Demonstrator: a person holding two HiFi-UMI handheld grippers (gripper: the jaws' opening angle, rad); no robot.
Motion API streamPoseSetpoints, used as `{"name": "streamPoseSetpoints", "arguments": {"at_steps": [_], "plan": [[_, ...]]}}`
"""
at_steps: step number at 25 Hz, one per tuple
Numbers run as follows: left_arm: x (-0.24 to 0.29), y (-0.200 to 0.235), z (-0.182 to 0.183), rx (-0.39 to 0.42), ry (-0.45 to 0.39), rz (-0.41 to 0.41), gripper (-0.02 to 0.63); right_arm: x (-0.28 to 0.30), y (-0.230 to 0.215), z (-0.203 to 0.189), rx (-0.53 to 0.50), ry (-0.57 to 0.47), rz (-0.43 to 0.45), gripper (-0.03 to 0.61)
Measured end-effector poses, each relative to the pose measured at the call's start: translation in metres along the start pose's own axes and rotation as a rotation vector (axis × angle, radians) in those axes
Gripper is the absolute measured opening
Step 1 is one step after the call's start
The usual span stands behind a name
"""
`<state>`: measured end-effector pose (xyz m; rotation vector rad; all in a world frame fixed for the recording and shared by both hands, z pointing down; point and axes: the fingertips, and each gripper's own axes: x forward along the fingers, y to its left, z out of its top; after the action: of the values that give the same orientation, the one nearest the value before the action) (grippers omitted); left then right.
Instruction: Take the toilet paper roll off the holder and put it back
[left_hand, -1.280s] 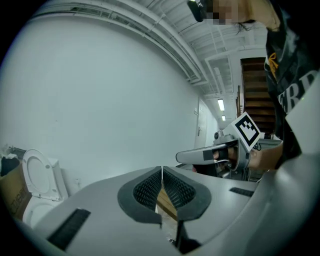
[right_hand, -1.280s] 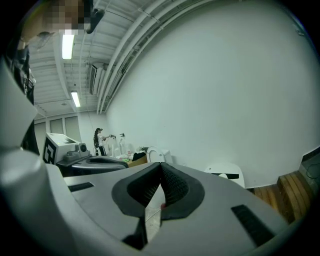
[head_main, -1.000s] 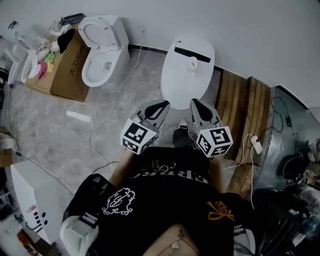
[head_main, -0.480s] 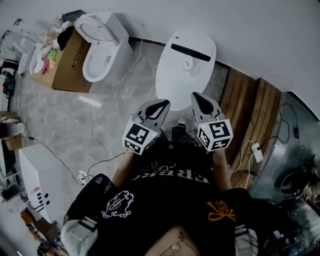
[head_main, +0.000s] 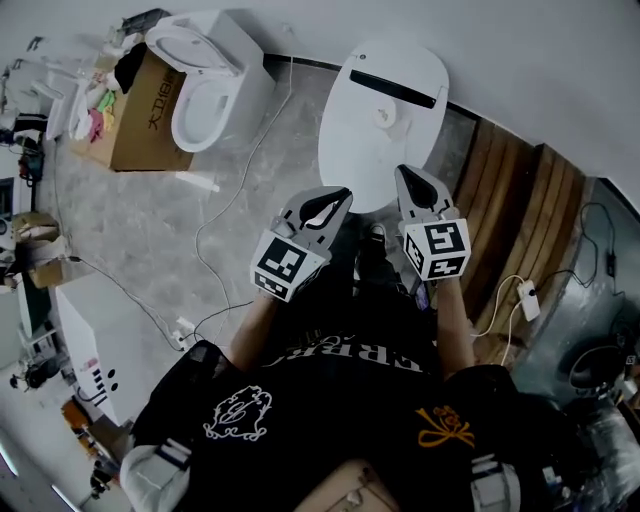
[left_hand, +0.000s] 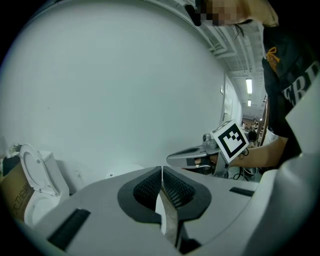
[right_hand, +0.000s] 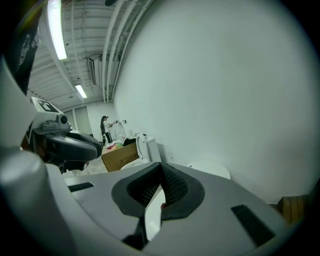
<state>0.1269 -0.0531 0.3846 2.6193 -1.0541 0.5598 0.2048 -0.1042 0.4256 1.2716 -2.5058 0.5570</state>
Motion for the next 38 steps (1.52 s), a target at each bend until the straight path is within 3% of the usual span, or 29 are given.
{"name": "streamPoseSetpoints", "arguments": {"at_steps": [17,19,26,32,38], "plan": [[0.120,0.095,-0.083,0.061,0.064,-0.049,0.023,0.158,-0.099,-0.099,-0.134,0.094,-0.157,0.018],[0.131,0.104,-0.094,0.052,0.071,-0.055,0.023,0.180,-0.105,-0.113,-0.143,0.111,-0.148,0.110],[0.152,0.126,-0.129,0.028,0.107,-0.094,0.023,0.248,-0.128,-0.174,-0.190,0.218,-0.148,0.325],[0.163,0.145,-0.145,0.052,0.127,-0.119,0.023,0.297,-0.142,-0.214,-0.230,0.324,-0.146,0.426],[0.166,0.160,-0.152,0.051,0.129,-0.127,0.023,0.337,-0.165,-0.227,-0.295,0.401,-0.198,0.440]]}}
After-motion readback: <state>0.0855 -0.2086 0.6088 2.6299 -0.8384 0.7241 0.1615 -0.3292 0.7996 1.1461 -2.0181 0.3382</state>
